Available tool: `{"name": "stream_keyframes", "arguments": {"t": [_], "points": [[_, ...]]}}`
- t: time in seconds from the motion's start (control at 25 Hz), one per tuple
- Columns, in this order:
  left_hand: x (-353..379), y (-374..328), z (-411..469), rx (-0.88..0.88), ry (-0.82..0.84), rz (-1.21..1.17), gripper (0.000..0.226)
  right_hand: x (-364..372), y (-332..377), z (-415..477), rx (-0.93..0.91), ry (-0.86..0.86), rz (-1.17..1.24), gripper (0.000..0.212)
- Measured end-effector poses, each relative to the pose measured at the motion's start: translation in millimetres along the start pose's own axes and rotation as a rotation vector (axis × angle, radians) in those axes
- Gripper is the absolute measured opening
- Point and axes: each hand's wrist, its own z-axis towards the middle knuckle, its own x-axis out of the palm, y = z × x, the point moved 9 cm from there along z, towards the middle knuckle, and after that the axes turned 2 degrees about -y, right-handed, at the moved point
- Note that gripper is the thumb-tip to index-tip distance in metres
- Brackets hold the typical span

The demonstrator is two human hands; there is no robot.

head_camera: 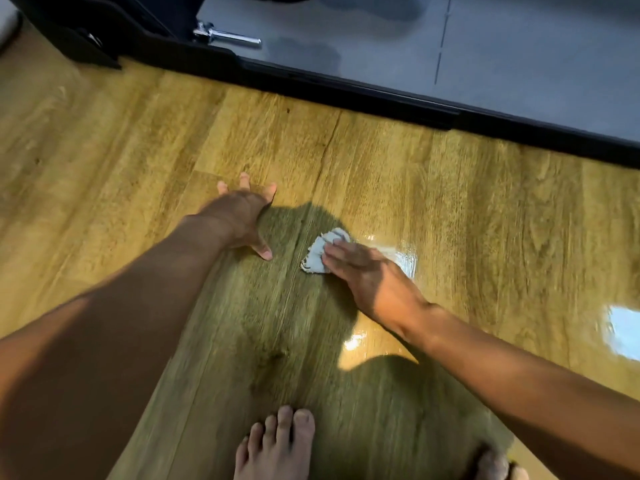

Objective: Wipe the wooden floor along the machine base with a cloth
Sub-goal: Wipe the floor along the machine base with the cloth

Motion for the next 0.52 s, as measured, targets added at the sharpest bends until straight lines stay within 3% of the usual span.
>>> {"name": "stream_keyframes", "arguments": {"t": [0.12, 0.2, 0.4, 0.52], "points": [[0, -1, -2, 0.005, -0.005, 0.026, 0.133, 22, 42, -33, -0.355, 0.083, -0.026, 0.044], [-2, -4, -3, 0.002, -0.010, 0.038, 0.132, 20, 33, -23, -0.458, 0.154, -0.027, 0.048], [-3, -7, -2, -0.007, -0.016, 0.042, 0.133, -14, -44, 58, 0.050, -0.028, -0.070, 0.050], [-3, -8, -3, 0.001, -0.014, 0.047, 0.133, 2, -3, 30, -0.182, 0.022, -0.118, 0.056]]}}
